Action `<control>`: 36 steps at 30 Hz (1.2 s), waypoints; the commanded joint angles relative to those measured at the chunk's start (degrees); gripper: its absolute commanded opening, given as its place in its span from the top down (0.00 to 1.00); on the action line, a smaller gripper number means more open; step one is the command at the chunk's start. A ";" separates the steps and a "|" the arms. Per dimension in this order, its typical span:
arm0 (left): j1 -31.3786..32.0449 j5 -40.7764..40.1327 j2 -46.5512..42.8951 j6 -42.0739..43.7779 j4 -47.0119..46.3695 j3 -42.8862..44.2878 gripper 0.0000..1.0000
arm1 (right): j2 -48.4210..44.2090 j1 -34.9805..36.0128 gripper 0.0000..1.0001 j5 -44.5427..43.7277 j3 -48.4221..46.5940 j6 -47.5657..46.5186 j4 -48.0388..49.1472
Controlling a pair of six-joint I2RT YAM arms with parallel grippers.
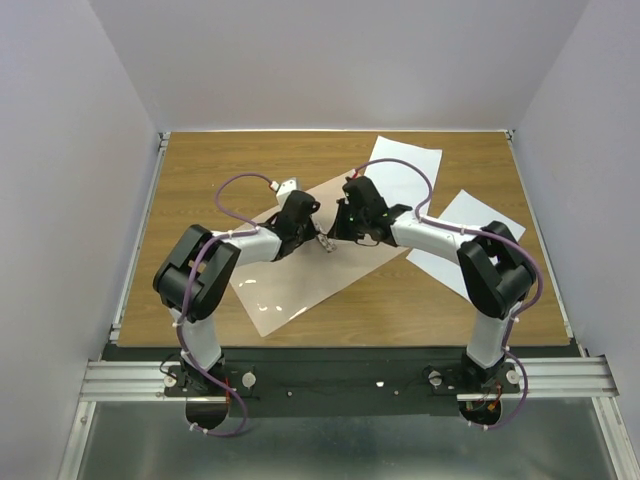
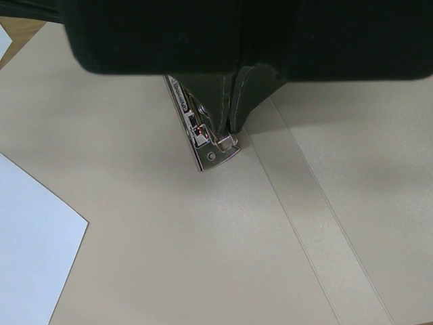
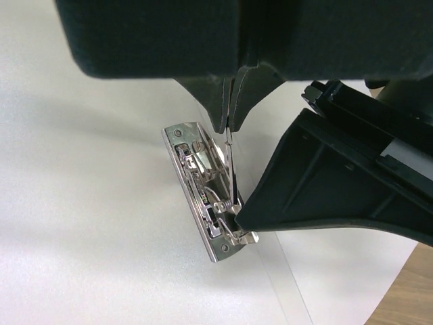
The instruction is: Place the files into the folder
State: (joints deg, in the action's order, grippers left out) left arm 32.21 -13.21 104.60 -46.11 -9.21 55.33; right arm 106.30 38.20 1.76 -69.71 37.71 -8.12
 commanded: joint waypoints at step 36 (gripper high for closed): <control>-1.97 3.19 -3.17 2.25 8.60 0.92 1.00 | -3.21 -2.16 0.27 0.18 10.29 0.87 -3.04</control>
State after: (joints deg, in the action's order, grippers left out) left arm 30.44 -11.66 102.78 -44.14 -1.58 55.59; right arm 100.71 35.86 3.57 -62.17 37.54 -10.17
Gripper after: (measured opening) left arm 0.008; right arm 0.737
